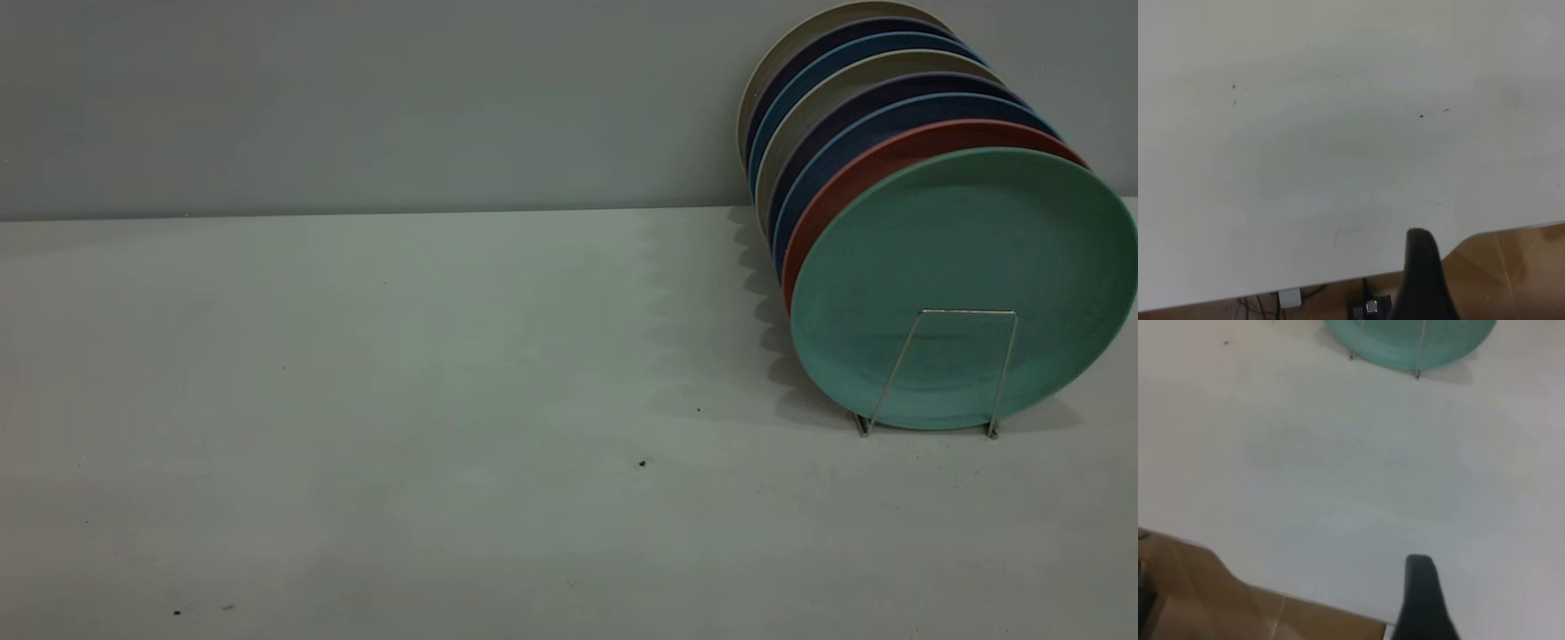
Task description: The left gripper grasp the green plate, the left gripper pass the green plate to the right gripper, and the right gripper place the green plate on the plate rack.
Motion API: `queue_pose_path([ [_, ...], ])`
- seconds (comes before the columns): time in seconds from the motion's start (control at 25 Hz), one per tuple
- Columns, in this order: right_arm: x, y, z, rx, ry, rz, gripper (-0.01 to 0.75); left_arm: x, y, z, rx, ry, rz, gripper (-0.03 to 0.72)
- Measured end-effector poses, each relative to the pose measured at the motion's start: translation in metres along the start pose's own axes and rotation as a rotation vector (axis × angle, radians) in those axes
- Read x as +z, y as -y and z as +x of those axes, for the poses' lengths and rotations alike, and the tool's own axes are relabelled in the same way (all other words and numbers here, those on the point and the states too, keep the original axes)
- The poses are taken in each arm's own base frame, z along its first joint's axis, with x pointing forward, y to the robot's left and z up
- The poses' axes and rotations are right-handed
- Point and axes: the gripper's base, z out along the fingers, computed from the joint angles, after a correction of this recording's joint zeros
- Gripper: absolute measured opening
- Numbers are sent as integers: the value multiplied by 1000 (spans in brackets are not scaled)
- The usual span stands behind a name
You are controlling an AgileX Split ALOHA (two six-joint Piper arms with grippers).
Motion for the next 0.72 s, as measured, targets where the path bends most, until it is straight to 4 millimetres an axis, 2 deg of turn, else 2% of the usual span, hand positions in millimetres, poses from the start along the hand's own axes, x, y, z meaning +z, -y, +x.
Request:
queue_pose_path([
  [0.72, -3, -1, 2, 6, 24, -3, 547, -1, 0, 1, 4, 15, -2, 568],
])
